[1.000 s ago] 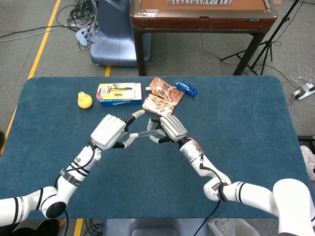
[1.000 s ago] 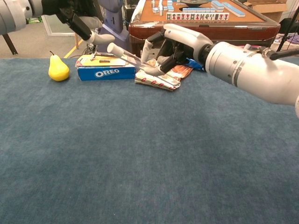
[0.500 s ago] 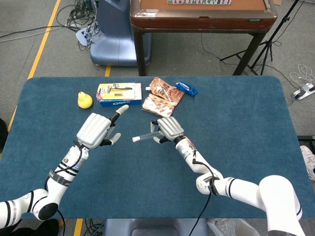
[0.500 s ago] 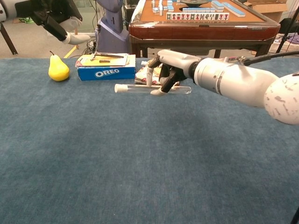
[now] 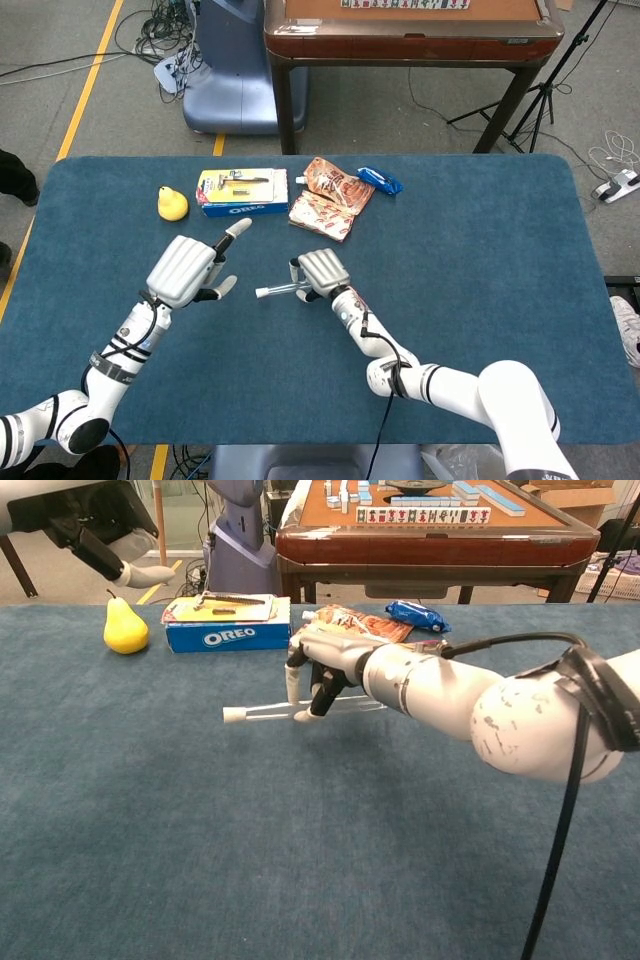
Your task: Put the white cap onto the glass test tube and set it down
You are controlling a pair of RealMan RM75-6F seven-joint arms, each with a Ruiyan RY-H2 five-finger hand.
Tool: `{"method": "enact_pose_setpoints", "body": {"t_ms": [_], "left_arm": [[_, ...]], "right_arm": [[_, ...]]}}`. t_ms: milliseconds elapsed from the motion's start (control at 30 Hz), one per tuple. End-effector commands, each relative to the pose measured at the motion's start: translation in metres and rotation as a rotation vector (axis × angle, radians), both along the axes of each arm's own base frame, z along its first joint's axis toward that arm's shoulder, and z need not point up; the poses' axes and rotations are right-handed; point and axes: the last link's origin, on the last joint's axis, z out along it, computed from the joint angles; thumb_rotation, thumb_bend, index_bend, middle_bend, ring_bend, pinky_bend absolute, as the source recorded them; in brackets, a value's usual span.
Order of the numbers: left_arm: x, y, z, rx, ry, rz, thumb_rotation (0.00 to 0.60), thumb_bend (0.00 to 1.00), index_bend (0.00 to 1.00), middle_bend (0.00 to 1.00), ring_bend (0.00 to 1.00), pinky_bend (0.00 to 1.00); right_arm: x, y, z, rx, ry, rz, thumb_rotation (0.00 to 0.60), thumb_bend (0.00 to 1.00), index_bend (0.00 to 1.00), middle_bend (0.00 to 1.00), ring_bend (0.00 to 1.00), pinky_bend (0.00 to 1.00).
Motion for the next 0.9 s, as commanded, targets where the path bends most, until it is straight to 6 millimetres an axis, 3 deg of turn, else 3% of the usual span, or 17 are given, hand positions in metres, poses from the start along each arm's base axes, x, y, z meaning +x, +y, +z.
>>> {"method": "enact_pose_setpoints", "body": {"t_ms": [33,167,433,633,767,900], "left_arm": [[-0.002,-0.001,-0.001,-0.004,0.003,0.002,0.600,0.30,0.06,0.85,0.92,1.00],[-0.004,-0.001,-0.001,-0.011,-0.009,0.002,0.600,0.30,0.06,0.85,0.92,1.00],[-0.007,0.001,-0.001,-0.007,-0.008,0.002,0.600,0.30,0.06,0.85,0.92,1.00],[-0.010,0.001,0.000,0.008,-0.024,0.000,0.600,0.30,0.06,0.85,0.92,1.00],[-0.021,0.003,0.006,0.027,-0.022,0.037,0.600,0.30,0.06,0.84,0.91,1.00],[-0.044,0.004,0.018,0.061,0.005,0.103,0.600,0.30,0.06,0.78,0.84,1.00]], "right_arm": [[-0.001,0.001,-0.006,0.006,0.002,-0.012,0.600,0.48,0.93,1.00,1.00,1.00],[-0.004,0.002,-0.012,0.014,0.016,-0.026,0.600,0.39,0.86,1.00,1.00,1.00],[-0.006,0.001,-0.014,0.022,0.032,-0.039,0.600,0.14,0.45,1.00,1.00,1.00],[-0.006,0.001,-0.007,0.016,0.029,-0.046,0.600,0.00,0.29,1.00,1.00,1.00],[-0.010,-0.002,0.013,-0.032,0.023,-0.029,0.600,0.00,0.27,1.00,1.00,1.00],[-0.024,-0.003,0.057,-0.120,0.028,-0.005,0.600,0.01,0.27,1.00,1.00,1.00]]}}
